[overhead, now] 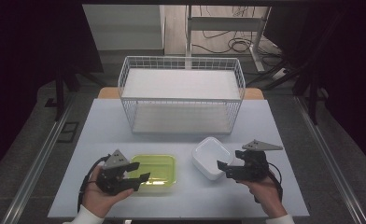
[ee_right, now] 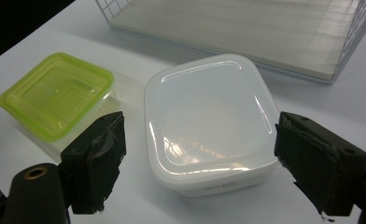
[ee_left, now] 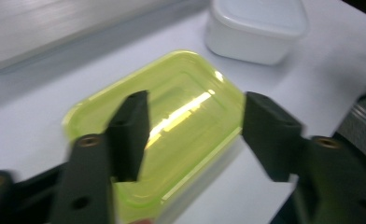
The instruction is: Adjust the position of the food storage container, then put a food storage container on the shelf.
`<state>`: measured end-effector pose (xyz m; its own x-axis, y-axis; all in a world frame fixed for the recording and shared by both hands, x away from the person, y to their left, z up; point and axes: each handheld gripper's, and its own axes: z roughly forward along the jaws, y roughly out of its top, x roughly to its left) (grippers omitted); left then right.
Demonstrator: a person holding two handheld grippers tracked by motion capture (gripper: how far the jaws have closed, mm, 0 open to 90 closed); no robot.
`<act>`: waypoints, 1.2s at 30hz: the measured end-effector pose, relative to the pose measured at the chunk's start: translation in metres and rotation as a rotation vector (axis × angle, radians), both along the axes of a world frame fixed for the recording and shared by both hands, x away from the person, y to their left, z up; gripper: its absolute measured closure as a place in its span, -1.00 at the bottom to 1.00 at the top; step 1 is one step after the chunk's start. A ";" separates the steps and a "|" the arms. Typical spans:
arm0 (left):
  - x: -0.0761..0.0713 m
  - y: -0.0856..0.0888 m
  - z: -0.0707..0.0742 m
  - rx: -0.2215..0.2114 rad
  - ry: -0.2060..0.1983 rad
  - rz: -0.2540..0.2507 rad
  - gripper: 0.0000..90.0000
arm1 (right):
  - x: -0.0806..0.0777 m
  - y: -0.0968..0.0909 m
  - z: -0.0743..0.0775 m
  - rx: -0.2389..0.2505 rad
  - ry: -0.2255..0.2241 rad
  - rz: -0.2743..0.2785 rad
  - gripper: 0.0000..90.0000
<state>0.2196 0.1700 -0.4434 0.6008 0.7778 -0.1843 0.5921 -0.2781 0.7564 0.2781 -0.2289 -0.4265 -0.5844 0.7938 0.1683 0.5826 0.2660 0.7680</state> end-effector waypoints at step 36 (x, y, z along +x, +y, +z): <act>0.015 0.054 -0.007 -0.096 0.096 0.205 -0.50 | 0.006 0.029 0.002 0.011 0.063 0.037 -0.66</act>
